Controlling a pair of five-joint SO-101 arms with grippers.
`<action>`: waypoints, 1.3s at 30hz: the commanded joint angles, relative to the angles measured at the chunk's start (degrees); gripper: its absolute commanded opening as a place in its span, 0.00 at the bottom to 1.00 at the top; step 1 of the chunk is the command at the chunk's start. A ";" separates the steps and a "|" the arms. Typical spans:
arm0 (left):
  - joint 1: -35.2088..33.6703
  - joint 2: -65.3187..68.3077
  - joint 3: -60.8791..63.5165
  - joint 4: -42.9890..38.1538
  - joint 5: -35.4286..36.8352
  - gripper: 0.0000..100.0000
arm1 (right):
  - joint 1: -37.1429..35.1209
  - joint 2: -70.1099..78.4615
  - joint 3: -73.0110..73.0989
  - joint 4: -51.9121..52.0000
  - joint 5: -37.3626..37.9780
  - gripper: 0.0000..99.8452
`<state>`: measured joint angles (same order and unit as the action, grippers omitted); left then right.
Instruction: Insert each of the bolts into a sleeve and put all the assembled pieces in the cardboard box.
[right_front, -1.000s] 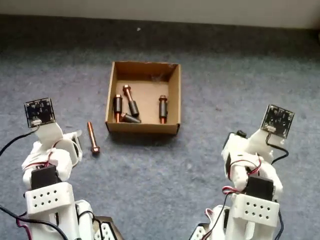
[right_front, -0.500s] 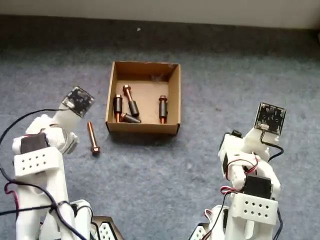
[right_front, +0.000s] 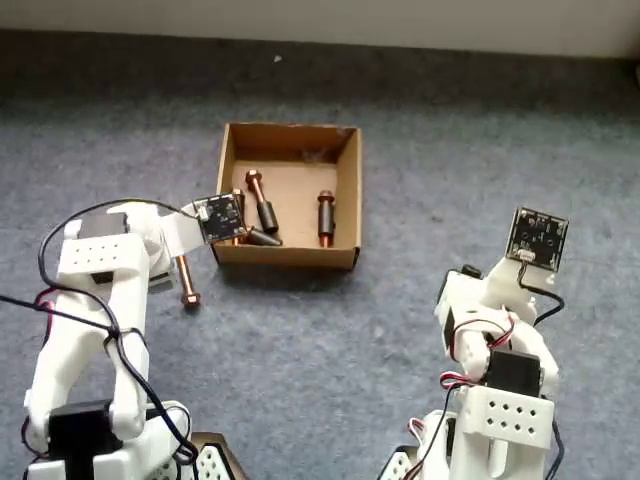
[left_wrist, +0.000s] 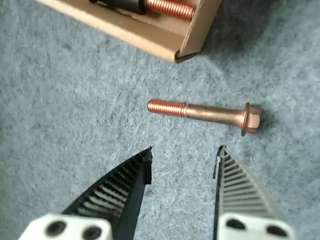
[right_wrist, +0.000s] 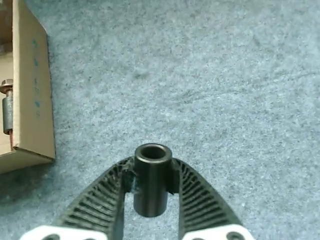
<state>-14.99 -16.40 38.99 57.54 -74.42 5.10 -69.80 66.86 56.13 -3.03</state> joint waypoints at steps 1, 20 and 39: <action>3.47 5.76 -4.70 -0.44 -6.68 0.22 | -0.31 0.57 -0.75 -1.19 0.70 0.01; -4.62 13.76 -7.78 -5.71 -11.96 0.22 | -0.31 0.48 -1.01 -1.19 0.70 0.01; 16.75 12.79 10.68 -34.29 28.75 0.22 | -0.31 0.31 -0.75 -1.19 0.70 0.01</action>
<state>-5.41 -3.21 49.54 27.03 -53.23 5.01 -69.80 66.86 56.13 -2.95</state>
